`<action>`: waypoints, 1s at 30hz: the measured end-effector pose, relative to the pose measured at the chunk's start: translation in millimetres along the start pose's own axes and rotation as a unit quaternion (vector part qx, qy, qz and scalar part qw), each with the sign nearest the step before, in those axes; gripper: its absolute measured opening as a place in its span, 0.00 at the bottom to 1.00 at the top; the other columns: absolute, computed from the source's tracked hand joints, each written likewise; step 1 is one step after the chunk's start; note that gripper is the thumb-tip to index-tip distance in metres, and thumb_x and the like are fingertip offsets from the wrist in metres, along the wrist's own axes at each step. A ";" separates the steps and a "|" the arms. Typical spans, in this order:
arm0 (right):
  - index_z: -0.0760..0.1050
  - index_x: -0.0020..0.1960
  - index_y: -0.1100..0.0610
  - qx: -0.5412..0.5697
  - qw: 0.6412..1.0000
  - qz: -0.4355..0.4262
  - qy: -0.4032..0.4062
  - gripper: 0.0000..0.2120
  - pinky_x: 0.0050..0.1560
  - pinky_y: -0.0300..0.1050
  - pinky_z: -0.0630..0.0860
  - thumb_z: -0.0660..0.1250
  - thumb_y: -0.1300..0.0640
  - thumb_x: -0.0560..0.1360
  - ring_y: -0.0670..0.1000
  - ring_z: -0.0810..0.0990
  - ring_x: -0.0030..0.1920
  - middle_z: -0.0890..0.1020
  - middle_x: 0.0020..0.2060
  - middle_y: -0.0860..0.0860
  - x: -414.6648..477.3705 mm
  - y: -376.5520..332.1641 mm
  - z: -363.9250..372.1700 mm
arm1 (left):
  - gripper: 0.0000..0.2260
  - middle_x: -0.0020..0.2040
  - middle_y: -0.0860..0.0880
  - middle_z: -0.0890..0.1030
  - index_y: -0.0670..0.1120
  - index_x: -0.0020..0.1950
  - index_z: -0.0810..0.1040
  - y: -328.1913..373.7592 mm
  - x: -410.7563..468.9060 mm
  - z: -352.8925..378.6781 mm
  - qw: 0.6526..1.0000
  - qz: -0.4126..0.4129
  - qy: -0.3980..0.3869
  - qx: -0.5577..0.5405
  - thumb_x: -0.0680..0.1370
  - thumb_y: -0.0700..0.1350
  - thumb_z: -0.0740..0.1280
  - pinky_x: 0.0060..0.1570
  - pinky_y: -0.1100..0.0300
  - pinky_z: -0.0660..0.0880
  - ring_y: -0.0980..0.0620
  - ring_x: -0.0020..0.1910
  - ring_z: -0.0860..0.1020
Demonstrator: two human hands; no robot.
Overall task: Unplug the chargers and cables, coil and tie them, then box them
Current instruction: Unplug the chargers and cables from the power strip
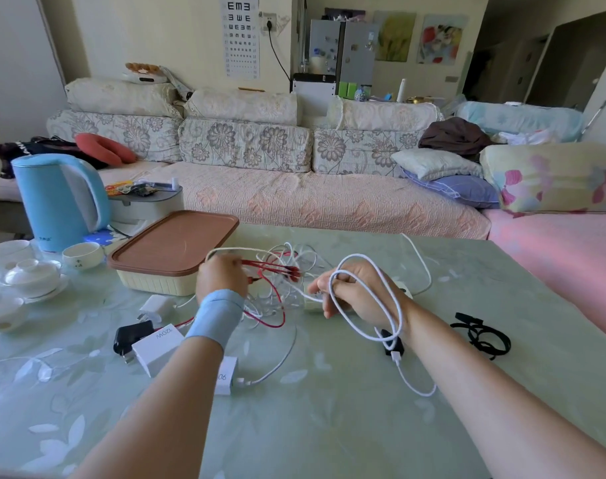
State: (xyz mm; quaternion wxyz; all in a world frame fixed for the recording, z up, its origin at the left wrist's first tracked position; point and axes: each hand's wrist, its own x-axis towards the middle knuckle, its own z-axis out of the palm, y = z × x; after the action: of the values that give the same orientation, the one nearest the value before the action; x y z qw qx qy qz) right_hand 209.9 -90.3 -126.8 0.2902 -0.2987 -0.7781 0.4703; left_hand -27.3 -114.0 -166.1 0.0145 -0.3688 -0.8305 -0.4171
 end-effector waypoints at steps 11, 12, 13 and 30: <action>0.84 0.57 0.53 -0.305 0.948 -0.069 -0.050 0.28 0.66 0.36 0.69 0.56 0.76 0.72 0.45 0.77 0.63 0.81 0.60 0.45 9.9 10.2 7.6 | 0.13 0.46 0.50 0.80 0.51 0.43 0.84 41.8 -19.1 -1.3 0.955 0.289 -0.052 0.031 0.71 0.36 0.64 0.45 0.54 0.75 0.44 0.45 0.78; 0.84 0.57 0.54 -0.289 0.954 -0.070 -0.045 0.27 0.67 0.38 0.69 0.55 0.76 0.72 0.46 0.77 0.63 0.82 0.60 0.45 10.5 10.6 9.4 | 0.11 0.47 0.49 0.81 0.50 0.45 0.83 48.7 -25.5 0.8 0.961 0.248 -0.119 0.021 0.73 0.38 0.63 0.46 0.55 0.75 0.45 0.46 0.78; 0.84 0.56 0.54 -0.271 0.960 -0.064 -0.040 0.26 0.67 0.39 0.70 0.56 0.75 0.72 0.46 0.78 0.62 0.82 0.60 0.45 9.3 10.5 10.5 | 0.11 0.48 0.48 0.82 0.49 0.47 0.83 51.2 -29.9 4.1 0.965 0.203 -0.163 0.009 0.75 0.40 0.61 0.47 0.57 0.75 0.45 0.47 0.78; 0.69 0.52 0.51 -0.270 0.959 0.050 0.068 0.10 0.45 0.43 0.66 0.69 0.58 0.74 0.50 0.73 0.44 0.74 0.47 0.47 -12.4 36.3 -7.8 | 0.08 0.34 0.53 0.75 0.51 0.42 0.75 70.5 -63.4 8.5 0.917 0.261 -0.294 -0.069 0.80 0.42 0.63 0.41 0.58 0.78 0.48 0.37 0.75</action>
State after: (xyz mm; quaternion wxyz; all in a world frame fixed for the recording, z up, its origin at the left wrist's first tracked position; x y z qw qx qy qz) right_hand 230.7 -81.3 -158.7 0.2270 -0.4355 -0.8388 0.2350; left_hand 65.3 -119.4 -144.5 -0.1478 -0.6786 -0.6405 -0.3278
